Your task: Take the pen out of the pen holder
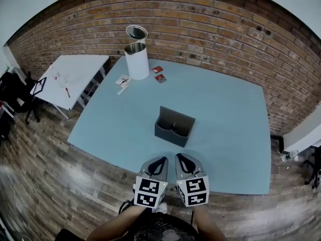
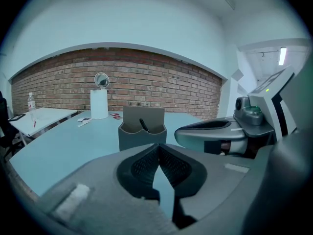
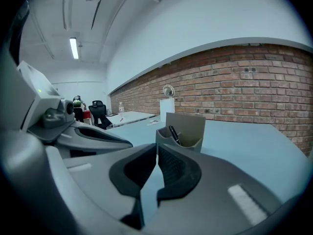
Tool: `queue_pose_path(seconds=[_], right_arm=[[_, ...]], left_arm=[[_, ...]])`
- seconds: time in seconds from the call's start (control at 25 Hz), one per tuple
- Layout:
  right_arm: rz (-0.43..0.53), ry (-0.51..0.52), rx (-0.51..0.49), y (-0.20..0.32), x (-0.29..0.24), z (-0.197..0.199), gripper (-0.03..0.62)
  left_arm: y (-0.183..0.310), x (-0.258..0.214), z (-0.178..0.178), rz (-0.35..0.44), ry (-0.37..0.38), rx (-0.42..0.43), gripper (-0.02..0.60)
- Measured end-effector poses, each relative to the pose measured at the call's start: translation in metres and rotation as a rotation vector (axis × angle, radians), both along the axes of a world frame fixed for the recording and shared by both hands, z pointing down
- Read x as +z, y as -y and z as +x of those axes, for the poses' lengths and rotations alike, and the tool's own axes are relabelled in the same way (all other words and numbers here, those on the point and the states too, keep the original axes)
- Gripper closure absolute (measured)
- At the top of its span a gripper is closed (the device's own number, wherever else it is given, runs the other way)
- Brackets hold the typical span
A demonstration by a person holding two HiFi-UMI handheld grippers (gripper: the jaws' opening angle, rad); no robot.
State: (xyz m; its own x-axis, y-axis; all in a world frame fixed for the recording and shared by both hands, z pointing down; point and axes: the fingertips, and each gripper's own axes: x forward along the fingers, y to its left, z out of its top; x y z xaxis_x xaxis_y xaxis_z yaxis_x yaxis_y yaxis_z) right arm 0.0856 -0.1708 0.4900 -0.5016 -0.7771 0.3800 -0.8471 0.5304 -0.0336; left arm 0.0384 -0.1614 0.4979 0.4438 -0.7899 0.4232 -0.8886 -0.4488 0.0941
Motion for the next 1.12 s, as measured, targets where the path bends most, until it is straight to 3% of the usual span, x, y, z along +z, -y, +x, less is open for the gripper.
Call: queue_pose_path(seconds=[0.56, 1.12], right_arm=[[0.004, -0.073, -0.006, 0.054, 0.007, -0.014, 0.559], [-0.001, -0.168, -0.005, 0.1, 0.013, -0.031, 0.499]], left_arm=[[0.048, 0.004, -0.009, 0.003, -0.018, 0.009, 0.581], [0.087, 0.012, -0.019, -0.023, -0.018, 0.036, 0.581]])
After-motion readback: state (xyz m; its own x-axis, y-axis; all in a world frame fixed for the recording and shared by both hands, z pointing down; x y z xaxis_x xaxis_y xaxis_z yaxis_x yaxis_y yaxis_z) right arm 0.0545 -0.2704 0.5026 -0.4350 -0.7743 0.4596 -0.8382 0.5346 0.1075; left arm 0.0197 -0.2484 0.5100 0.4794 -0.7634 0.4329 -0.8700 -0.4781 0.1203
